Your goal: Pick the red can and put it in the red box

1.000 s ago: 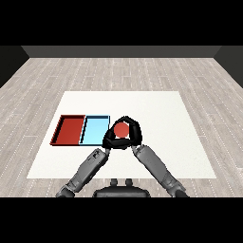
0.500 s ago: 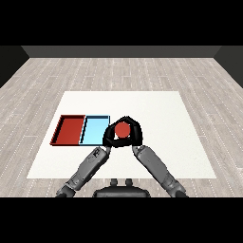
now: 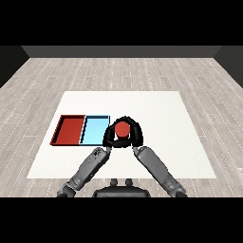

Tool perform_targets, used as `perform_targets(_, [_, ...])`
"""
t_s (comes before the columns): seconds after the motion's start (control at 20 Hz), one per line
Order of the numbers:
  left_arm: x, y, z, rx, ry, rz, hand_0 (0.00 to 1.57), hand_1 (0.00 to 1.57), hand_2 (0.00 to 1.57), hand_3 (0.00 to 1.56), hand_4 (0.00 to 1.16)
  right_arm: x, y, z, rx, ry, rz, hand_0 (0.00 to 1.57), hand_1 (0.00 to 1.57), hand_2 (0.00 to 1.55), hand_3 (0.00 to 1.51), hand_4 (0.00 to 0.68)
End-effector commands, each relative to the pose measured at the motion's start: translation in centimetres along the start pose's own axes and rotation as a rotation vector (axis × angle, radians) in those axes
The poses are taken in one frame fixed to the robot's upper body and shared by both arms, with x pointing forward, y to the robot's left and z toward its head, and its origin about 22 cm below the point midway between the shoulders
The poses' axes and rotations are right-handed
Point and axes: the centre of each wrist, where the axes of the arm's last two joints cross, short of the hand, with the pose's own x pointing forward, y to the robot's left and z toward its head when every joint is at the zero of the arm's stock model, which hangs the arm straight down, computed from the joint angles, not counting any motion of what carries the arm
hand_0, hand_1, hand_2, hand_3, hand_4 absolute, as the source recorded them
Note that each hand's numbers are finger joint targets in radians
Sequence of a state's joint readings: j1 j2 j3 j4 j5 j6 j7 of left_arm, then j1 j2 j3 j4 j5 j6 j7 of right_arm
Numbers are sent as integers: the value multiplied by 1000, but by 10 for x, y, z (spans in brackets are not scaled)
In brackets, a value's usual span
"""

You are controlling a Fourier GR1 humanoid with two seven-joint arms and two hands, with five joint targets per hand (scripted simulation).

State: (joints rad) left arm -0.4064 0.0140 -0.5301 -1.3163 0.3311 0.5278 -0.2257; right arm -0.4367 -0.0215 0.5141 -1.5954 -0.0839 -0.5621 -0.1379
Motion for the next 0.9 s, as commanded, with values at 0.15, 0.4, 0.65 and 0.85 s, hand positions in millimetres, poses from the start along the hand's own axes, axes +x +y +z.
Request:
perform_targets(0.15, [0,-7,3,-17,-7,13,1571,1571,1571,1499,1127,-1,4,-5,63,45,75,0,0,0,0,0])
perform_targets(0.4, [-17,3,13,-5,-26,-5,1571,1571,1571,1500,1130,6,-4,-24,10,-3,94,0,0,0,0,0])
perform_targets(0.65, [-13,0,11,-21,-19,-8,1571,1571,1571,1497,1135,5,-6,7,-45,1,69,0,0,0,0,0])
perform_targets(0.85, [2,9,-4,-13,-34,-18,1571,1571,1571,1494,1139,6,-11,10,-48,33,90,0,0,0,0,0])
